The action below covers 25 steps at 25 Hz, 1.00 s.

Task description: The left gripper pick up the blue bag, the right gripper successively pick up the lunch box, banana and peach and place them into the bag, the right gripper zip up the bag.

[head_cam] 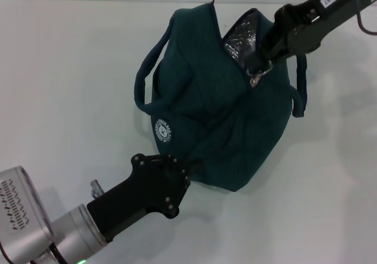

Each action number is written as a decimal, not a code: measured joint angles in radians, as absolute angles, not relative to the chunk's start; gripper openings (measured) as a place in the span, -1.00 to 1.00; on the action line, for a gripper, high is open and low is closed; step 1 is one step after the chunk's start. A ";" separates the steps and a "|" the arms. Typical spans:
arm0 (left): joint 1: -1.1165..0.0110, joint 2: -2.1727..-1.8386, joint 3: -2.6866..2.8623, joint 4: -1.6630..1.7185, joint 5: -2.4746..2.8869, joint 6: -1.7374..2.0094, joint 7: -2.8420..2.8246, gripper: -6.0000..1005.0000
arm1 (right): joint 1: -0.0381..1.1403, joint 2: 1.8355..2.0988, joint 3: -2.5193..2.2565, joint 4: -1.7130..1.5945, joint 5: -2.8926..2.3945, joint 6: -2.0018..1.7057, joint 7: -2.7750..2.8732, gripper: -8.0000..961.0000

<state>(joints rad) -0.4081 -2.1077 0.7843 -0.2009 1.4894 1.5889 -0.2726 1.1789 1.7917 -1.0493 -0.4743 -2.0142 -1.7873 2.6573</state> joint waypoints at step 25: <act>-0.417 -2.108 0.782 -0.201 1.486 1.602 -0.271 -0.91 | 1.043 1.802 -0.855 -0.694 -2.009 -1.988 2.678 -0.97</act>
